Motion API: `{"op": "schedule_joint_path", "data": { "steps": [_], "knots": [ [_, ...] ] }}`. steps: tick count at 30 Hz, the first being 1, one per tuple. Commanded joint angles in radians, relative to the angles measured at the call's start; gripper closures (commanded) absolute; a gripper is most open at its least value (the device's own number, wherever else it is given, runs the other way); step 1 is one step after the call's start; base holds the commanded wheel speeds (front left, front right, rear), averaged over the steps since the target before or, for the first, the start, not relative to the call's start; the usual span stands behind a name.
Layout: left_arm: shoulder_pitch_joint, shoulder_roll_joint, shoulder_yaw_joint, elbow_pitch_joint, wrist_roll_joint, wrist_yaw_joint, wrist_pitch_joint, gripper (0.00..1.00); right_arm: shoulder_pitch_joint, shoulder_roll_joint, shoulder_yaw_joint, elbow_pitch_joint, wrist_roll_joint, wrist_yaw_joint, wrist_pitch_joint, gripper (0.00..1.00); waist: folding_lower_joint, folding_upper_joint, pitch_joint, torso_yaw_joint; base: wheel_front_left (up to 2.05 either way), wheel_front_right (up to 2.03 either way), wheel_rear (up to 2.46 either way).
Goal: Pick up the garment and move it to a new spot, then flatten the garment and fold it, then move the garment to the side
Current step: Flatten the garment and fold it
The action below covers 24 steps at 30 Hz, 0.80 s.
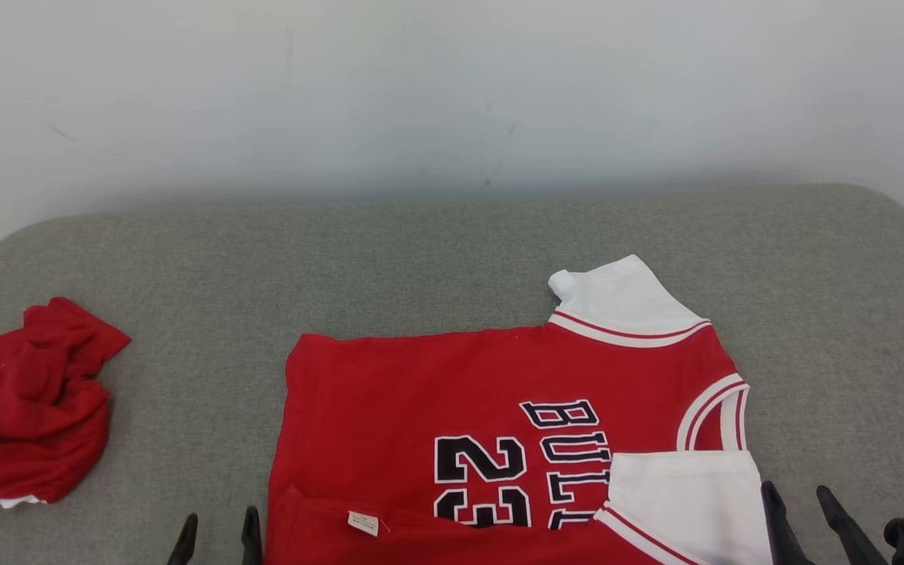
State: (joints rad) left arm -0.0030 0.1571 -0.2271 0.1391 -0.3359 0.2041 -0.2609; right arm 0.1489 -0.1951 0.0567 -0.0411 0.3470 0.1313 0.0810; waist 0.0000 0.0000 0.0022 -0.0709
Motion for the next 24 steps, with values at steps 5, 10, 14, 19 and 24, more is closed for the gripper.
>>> {"op": "schedule_joint_path", "data": {
  "steps": [5, 10, 14, 19, 24],
  "knots": [
    [0.028, -0.023, 0.054, -0.077, 0.066, 0.004, -0.006, 0.0, -0.014, 0.019, 0.021, -0.013, -0.047, -0.001, -0.091, 0.0, 0.0, 0.0, -0.001, 0.012, 0.0, 0.0, 0.0],
    [0.026, -0.041, 0.096, -0.11, 0.098, -0.017, -0.006, 0.0, -0.008, 0.021, 0.062, -0.016, -0.067, -0.001, -0.175, 0.0, 0.0, 0.0, -0.003, 0.022, 0.0, 0.0, 0.0],
    [0.015, -0.049, 0.121, -0.106, 0.106, -0.038, -0.006, 0.0, -0.012, 0.029, 0.072, 0.002, -0.082, -0.001, -0.197, 0.0, 0.0, 0.0, -0.003, 0.027, 0.0, 0.0, 0.0],
    [-0.012, -0.046, 0.123, -0.074, 0.126, -0.066, -0.006, 0.0, -0.033, 0.023, 0.07, 0.012, -0.088, -0.001, -0.197, 0.0, 0.0, 0.0, -0.001, 0.025, 0.0, 0.0, 0.0],
    [-0.074, -0.029, 0.128, -0.015, 0.108, -0.1, 0.0, 0.0, -0.089, 0.016, 0.081, 0.018, -0.091, -0.001, -0.187, 0.0, 0.0, 0.0, 0.022, 0.004, 0.0, 0.0, 0.0]
  ]
}}
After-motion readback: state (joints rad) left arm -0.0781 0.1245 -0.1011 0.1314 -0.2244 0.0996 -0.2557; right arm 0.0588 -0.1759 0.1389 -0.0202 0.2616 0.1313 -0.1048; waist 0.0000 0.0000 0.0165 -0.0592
